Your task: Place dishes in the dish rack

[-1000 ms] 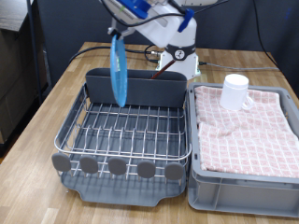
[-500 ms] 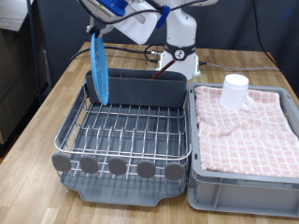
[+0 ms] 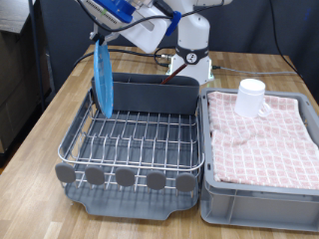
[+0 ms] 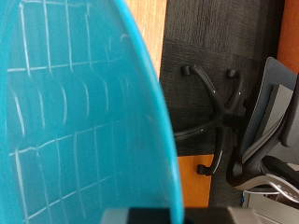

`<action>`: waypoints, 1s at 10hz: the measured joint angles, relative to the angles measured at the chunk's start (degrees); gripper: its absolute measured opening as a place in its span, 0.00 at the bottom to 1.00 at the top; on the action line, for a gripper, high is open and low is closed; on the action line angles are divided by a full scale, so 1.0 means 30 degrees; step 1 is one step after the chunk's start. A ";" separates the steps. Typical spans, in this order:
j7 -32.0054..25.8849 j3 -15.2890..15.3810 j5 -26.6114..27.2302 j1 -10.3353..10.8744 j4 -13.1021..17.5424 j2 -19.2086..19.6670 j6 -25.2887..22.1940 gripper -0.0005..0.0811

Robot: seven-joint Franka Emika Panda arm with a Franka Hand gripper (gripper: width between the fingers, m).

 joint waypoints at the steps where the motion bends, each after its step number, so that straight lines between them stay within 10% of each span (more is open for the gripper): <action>1: 0.0101 -0.0020 -0.0034 -0.0007 0.0081 0.0259 0.0036 0.03; 10: 0.0369 -0.1323 -0.0806 -0.0227 -0.0065 0.2130 0.2558 0.03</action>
